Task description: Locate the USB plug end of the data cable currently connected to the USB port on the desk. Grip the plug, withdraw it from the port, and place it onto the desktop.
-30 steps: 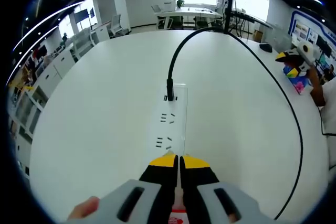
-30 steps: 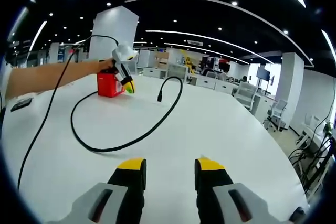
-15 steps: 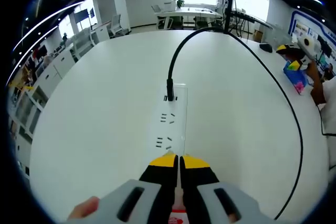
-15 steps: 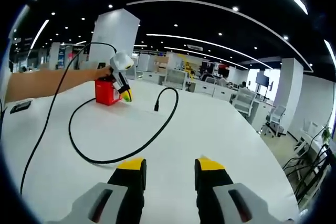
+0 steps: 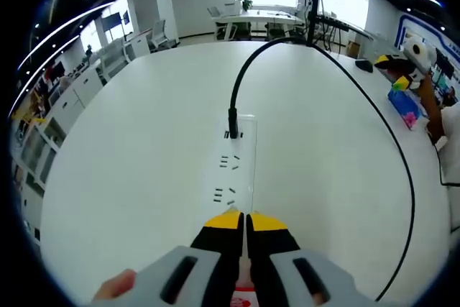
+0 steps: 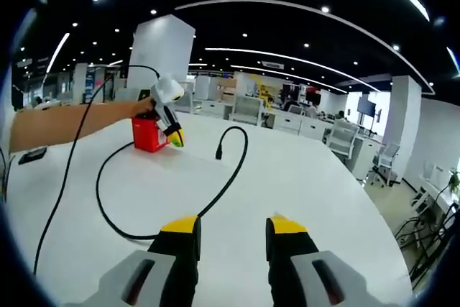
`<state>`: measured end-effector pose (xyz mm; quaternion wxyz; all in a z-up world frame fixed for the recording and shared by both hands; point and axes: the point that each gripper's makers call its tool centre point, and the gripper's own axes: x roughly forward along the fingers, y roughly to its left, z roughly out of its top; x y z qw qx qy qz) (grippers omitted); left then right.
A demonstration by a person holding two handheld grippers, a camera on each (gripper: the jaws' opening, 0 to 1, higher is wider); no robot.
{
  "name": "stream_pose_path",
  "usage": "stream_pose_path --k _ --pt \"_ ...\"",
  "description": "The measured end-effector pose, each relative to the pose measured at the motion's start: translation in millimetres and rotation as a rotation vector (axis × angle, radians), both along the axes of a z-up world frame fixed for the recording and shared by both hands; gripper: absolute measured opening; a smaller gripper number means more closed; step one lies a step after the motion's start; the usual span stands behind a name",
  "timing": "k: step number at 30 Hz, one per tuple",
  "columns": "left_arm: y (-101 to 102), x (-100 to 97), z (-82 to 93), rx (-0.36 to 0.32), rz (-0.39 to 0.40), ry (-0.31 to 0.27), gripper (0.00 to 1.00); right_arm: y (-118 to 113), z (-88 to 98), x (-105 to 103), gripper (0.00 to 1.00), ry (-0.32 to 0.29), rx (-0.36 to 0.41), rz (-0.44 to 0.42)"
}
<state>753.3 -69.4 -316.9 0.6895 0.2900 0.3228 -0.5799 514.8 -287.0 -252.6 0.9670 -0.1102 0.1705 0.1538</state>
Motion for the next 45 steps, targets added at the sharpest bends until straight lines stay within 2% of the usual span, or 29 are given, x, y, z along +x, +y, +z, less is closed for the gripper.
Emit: stream_pose_path --k 11,24,32,37,45 --pt "1 -0.8 -0.4 0.002 0.002 -0.001 0.03 4 2.2 13 0.39 0.009 -0.027 0.019" --pt "0 -0.6 -1.3 0.002 0.002 -0.001 0.03 8 17.0 36 0.39 0.004 -0.084 0.054" --pt "-1 -0.6 -1.9 0.004 0.002 -0.002 0.03 8 20.6 47 0.39 0.012 -0.087 0.068" --pt "-1 -0.9 -2.1 0.004 0.003 -0.001 0.03 9 22.0 60 0.39 0.031 -0.092 0.080" --pt "-1 -1.3 -2.2 0.006 0.003 0.000 0.03 16 35.0 79 0.39 0.031 -0.106 0.102"
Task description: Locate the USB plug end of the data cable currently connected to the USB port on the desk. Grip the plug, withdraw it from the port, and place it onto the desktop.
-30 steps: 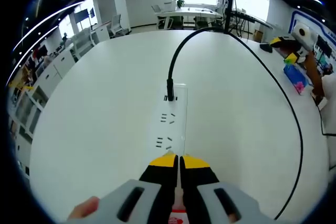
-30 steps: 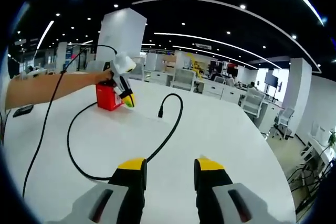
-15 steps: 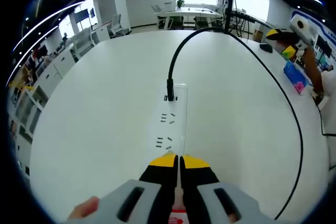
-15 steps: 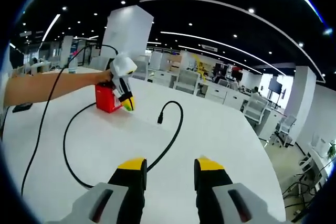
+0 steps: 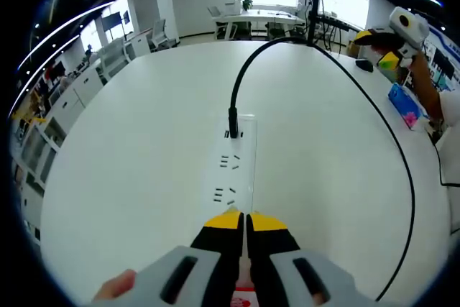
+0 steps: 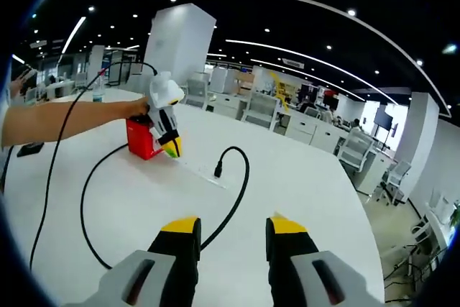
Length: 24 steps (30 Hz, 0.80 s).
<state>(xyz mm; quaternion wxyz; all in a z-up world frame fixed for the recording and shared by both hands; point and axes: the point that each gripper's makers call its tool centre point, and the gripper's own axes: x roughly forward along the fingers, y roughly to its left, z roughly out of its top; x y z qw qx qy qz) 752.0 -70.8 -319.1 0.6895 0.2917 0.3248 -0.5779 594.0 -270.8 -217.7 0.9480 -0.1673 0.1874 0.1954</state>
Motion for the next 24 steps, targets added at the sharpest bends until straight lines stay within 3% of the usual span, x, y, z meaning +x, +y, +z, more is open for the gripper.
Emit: stream_pose_path --k 24 --pt "-3 -1.2 0.1 0.000 -0.002 0.001 0.03 1 -11.3 35 0.39 0.084 -0.021 0.047"
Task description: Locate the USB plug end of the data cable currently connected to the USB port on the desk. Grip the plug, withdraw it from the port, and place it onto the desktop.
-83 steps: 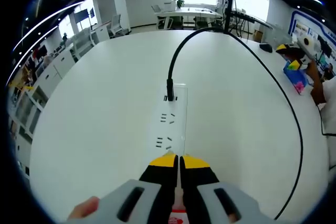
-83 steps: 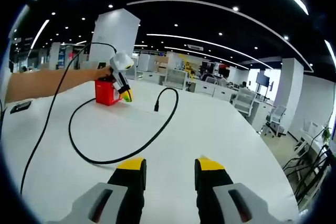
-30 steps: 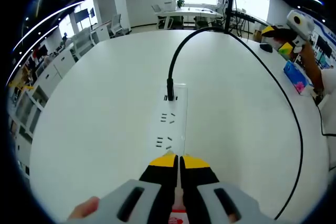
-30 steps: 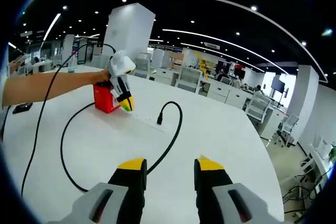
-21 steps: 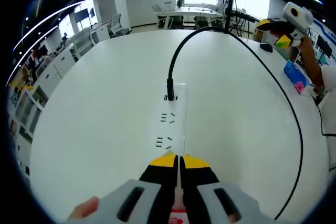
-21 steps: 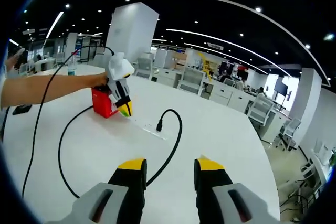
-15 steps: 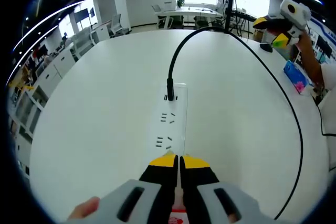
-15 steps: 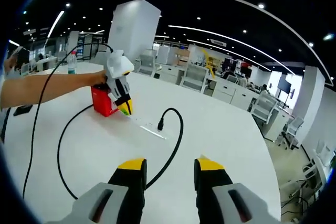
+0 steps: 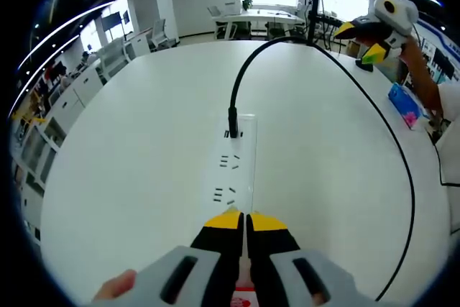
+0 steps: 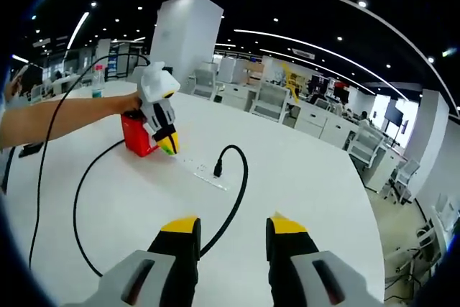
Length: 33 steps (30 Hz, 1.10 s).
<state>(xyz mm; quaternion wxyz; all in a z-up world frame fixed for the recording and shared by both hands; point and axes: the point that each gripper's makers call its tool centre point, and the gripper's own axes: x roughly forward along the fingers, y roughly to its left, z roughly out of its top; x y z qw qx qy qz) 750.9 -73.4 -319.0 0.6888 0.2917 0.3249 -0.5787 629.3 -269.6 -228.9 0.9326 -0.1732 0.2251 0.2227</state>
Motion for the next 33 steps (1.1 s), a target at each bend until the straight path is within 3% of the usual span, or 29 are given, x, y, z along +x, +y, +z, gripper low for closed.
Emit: stream_pose_path --k 24,33 --pt "-1 -0.6 -0.3 0.000 0.000 0.000 0.03 13 -4.8 50 0.39 0.045 -0.036 0.057" --pt "-1 0.3 -0.6 0.000 0.000 0.001 0.03 20 -11.1 67 0.40 0.091 -0.069 0.100"
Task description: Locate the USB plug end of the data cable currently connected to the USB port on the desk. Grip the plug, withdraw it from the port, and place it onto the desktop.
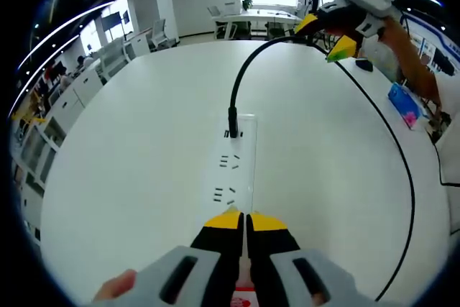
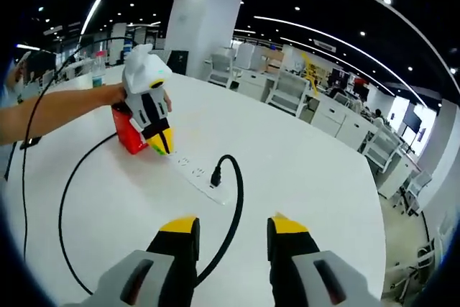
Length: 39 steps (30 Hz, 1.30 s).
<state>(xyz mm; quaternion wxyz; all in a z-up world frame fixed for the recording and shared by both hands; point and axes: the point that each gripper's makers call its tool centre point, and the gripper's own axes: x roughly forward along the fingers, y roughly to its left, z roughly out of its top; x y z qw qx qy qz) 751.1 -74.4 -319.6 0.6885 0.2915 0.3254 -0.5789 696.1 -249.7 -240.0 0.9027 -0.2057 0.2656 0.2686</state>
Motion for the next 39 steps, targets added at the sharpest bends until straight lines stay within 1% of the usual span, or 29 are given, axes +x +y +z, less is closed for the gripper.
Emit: stream_pose_path --k 7,15,23,30,38,39 --pt "-1 -0.5 -0.3 0.000 0.000 -0.001 0.03 5 -5.7 7 0.41 0.031 -0.013 0.025" --pt "-1 -1.0 -0.4 0.000 0.000 -0.002 0.03 11 -15.0 18 0.42 0.070 -0.069 0.054" --pt "-1 -1.3 -0.4 -0.001 0.000 -0.001 0.03 18 -17.6 29 0.42 0.085 -0.091 0.076" --pt "-1 -1.7 -0.2 -0.001 0.000 -0.001 0.03 21 -24.4 40 0.42 0.129 -0.108 0.102" --pt "-2 -1.9 0.1 -0.002 -0.001 -0.001 0.03 26 -29.5 51 0.42 0.149 -0.164 0.130" --pt "-2 -1.8 0.0 -0.001 -0.001 -0.001 0.03 26 -30.3 49 0.42 0.151 -0.174 0.138"
